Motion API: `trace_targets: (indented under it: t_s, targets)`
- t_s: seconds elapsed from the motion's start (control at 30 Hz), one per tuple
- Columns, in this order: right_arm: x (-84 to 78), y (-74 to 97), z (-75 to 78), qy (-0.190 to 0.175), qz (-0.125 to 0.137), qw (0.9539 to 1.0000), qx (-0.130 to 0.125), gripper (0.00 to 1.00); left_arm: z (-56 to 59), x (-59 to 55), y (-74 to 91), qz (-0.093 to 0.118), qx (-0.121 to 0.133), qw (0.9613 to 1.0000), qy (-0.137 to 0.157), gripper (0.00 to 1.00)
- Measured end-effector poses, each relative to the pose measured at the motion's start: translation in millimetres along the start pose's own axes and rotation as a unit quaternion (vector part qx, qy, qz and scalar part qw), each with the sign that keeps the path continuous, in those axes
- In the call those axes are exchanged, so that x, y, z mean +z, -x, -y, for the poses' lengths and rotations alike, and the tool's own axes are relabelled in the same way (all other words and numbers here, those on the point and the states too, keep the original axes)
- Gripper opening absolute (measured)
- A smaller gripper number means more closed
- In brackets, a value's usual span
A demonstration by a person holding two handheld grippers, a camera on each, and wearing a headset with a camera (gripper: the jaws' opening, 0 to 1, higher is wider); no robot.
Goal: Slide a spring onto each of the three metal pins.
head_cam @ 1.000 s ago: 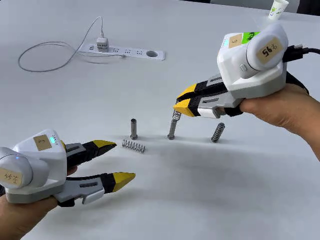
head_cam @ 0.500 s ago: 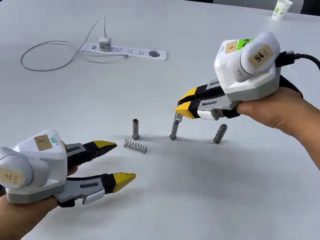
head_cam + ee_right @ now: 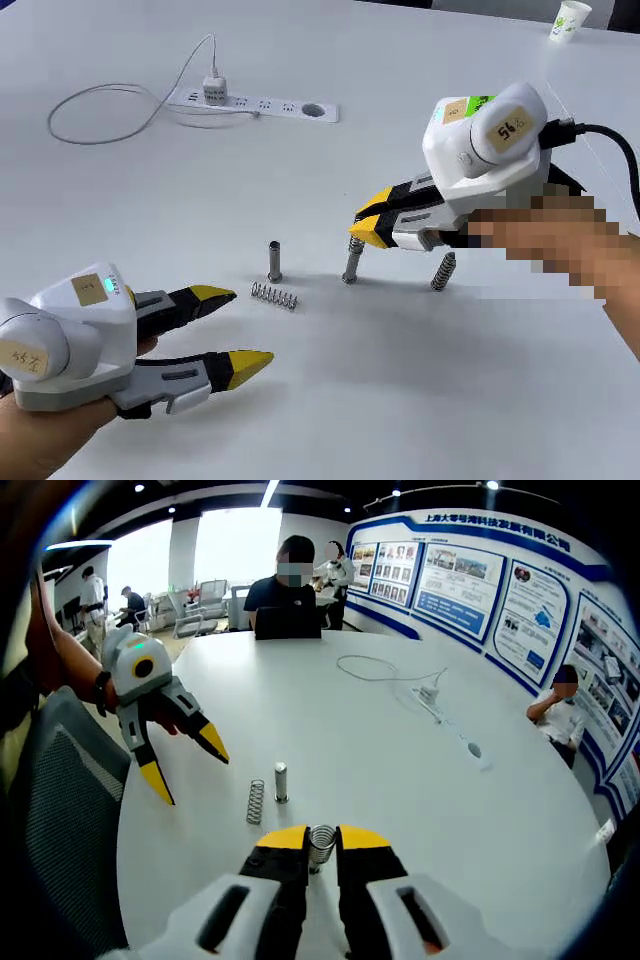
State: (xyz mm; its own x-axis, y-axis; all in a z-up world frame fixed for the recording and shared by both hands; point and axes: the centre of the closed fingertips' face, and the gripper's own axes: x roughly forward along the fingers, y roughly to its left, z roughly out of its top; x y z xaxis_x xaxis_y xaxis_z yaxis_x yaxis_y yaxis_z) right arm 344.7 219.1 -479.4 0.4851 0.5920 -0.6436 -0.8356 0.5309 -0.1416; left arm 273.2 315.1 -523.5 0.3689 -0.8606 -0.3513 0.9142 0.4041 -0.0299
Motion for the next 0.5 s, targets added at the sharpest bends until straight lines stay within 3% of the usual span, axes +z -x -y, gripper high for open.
trace_targets:
  t_s: [0.5]
  targets:
    - [-19.9,-15.5,-4.7,-0.020,-0.010,0.9997,0.001,0.12,1.8,-1.2,-1.0,-0.001,-0.001,1.0000,0.002,0.48]
